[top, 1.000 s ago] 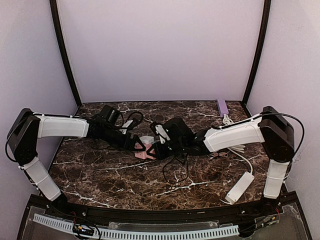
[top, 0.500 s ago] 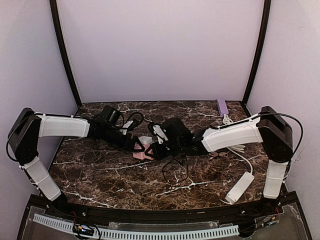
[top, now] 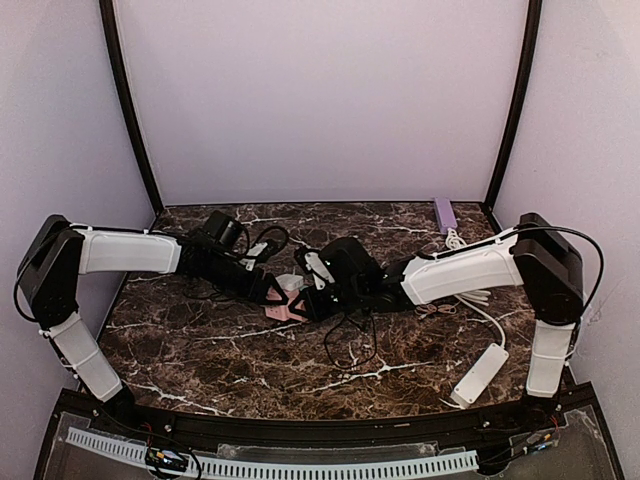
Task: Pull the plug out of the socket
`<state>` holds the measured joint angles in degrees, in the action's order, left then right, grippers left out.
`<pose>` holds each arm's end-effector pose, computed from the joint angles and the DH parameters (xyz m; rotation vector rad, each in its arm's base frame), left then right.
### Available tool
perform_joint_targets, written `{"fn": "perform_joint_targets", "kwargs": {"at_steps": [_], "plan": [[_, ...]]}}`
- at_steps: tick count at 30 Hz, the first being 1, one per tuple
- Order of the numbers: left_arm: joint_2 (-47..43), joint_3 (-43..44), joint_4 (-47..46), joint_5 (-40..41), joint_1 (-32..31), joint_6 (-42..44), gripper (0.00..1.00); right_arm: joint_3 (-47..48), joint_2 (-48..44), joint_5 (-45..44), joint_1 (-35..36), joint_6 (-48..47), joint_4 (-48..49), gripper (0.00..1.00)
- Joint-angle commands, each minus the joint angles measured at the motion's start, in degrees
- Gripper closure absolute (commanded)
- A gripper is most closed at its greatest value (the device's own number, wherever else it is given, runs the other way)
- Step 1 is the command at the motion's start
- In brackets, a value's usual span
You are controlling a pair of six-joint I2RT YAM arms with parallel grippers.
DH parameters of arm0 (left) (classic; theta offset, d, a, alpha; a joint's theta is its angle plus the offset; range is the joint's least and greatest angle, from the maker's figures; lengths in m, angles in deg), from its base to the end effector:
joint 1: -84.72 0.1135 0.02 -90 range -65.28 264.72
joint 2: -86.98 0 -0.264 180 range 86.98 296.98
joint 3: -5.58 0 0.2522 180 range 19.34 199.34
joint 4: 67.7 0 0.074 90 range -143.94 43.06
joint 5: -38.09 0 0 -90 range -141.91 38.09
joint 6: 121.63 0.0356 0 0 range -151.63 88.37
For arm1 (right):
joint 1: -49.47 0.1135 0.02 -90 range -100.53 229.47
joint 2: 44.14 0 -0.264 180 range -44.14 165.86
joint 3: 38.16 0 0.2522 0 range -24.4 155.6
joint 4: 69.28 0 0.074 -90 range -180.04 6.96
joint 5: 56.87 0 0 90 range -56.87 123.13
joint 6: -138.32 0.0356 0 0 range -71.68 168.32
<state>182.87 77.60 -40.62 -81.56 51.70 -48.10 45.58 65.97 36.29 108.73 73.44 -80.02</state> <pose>0.2787 -0.2021 0.1926 0.6056 2.4961 -0.9943 0.2151 0.3655 0.1833 -0.7238 2.2468 0.8366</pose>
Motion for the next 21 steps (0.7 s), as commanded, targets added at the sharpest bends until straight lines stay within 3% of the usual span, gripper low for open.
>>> {"fn": "perform_joint_targets", "kwargs": {"at_steps": [1, 21], "plan": [[0.4, 1.6, 1.7, 0.5, -0.4, 0.7, 0.60, 2.4, 0.7, 0.9, 1.2, -1.2, 3.6, 1.00], [0.0, 1.9, 2.2, 0.5, -1.6, 3.7, 0.75, 0.2, 0.8, 5.7, 0.3, -4.0, 6.3, 1.00]]}}
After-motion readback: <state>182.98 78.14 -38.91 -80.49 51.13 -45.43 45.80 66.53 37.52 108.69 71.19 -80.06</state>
